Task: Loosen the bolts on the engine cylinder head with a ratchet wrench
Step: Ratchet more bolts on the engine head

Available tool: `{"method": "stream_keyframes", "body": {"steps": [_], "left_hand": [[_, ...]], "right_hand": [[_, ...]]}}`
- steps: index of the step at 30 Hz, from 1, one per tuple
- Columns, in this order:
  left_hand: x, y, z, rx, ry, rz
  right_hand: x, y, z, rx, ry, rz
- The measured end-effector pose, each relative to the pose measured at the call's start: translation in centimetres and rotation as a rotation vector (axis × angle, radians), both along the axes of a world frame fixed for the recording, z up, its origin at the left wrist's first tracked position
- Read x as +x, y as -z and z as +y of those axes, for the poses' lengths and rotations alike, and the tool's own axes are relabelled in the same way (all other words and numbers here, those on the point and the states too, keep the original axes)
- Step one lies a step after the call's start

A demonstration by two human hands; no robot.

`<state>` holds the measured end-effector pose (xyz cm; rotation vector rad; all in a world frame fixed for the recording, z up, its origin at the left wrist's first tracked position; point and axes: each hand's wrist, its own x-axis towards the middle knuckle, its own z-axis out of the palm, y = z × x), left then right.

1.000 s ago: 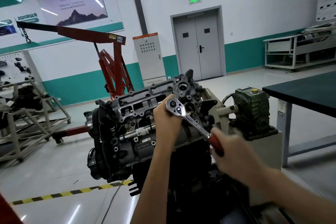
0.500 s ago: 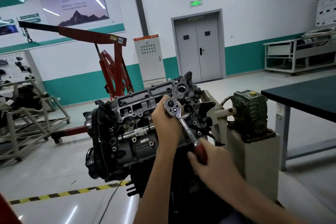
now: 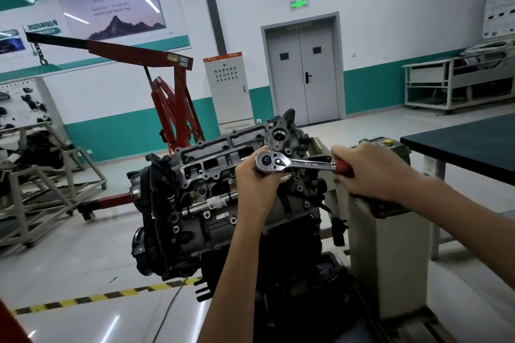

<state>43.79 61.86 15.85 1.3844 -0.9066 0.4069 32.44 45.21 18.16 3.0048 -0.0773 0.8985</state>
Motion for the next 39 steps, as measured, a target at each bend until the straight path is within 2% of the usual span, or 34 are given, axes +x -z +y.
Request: {"method": "stream_keyframes", "body": {"steps": [1,3,5,7,10,13,17,22,25,27,29,31,33,35,37,39], "left_hand": [[0.0,0.0,0.0,-0.002,-0.002,-0.002],[0.0,0.3,0.1,-0.012,-0.007,-0.021],[-0.1,0.6,0.0,-0.037,-0.043,-0.062],[-0.4,0.8,-0.5,-0.087,-0.077,-0.075],[-0.4,0.9,-1.2,-0.169,-0.058,-0.003],[0.4,0.9,-0.8,-0.137,0.001,0.059],[0.5,0.3,0.2,-0.008,-0.014,0.004],[0.1,-0.2,0.7,0.069,-0.002,-0.048],[0.2,-0.4,0.8,0.089,-0.008,-0.064],[0.3,-0.3,0.8,0.083,-0.025,-0.072],[0.4,0.0,0.7,0.060,-0.053,-0.105],[0.2,0.1,0.4,0.019,-0.078,-0.122],[0.0,0.3,-0.3,-0.034,-0.080,-0.059],[-0.3,0.5,-0.8,-0.089,-0.018,0.020],[-0.2,0.5,-0.8,-0.100,0.052,0.084],[0.3,0.5,-0.6,-0.033,0.032,0.074]], "right_hand": [[0.2,-0.2,-0.1,-0.019,0.014,-0.013],[0.0,1.4,0.6,0.070,0.020,-0.004],[-0.5,4.7,2.8,0.270,0.001,-0.012],[-0.9,7.4,6.3,0.488,-0.025,-0.101],[-0.3,9.8,11.6,0.768,-0.109,-0.196],[0.3,10.6,12.9,0.833,-0.151,-0.193],[-0.7,8.6,8.3,0.586,-0.113,-0.136],[-0.3,1.6,0.7,0.034,-0.061,0.021],[0.6,-0.9,-0.6,-0.100,-0.044,-0.011],[0.5,0.7,-0.2,-0.019,-0.038,0.008],[-0.1,3.9,1.6,0.188,-0.035,0.021],[-0.5,6.8,4.9,0.412,-0.022,-0.067],[-0.5,8.8,8.9,0.598,-0.024,-0.173],[0.0,10.2,12.2,0.791,-0.123,-0.184],[0.2,10.6,13.5,0.864,-0.168,-0.182],[0.0,10.2,12.0,0.806,-0.145,-0.162]]}}
